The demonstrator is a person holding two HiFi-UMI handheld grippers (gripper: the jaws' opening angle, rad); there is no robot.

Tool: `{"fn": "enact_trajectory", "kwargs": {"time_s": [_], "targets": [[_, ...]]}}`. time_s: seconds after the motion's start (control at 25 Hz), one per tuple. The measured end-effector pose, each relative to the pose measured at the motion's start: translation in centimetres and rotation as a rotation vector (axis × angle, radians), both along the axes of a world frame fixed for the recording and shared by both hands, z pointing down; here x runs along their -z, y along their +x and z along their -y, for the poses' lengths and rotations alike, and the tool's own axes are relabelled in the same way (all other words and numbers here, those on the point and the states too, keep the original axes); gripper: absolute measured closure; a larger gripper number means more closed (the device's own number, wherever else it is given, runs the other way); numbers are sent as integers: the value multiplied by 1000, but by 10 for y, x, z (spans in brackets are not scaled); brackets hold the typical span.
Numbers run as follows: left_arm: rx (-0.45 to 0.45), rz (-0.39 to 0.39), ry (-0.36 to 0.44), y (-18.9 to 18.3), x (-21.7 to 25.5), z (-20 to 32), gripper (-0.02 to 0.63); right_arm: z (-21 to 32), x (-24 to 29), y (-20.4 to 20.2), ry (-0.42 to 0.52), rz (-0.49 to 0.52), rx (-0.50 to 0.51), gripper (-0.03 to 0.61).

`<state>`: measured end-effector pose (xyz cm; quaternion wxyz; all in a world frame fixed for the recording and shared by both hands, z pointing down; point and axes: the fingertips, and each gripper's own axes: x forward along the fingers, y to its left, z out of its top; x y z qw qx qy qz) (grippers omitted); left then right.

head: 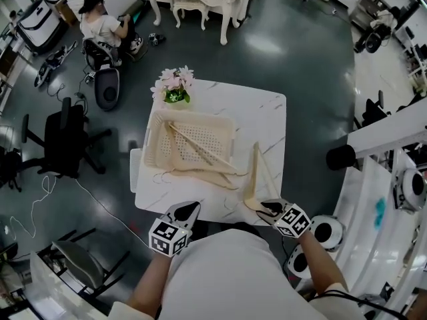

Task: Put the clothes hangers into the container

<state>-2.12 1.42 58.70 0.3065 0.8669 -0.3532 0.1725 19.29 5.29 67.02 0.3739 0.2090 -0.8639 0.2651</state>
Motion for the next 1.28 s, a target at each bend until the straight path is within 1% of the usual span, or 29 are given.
{"fn": "enact_trajectory", "kwargs": {"time_s": [0.4,0.68,0.84,1.04,1.28], "targets": [[-41,-10,29,0,5,12,606,29,38,-8,77,28,-15,439],[-12,-7,39,-19,7,17,606,58,56,-31,108,55,22,440],[32,-9,41,-35,7,15,606,73,63,-56,114,74,75,440],[99,-11,38,-57,5,11,606,94,67,-99,115,94,180,439],[185,-8,29,-88,1,4,606,110,66,-158,79,127,302,439]]}}
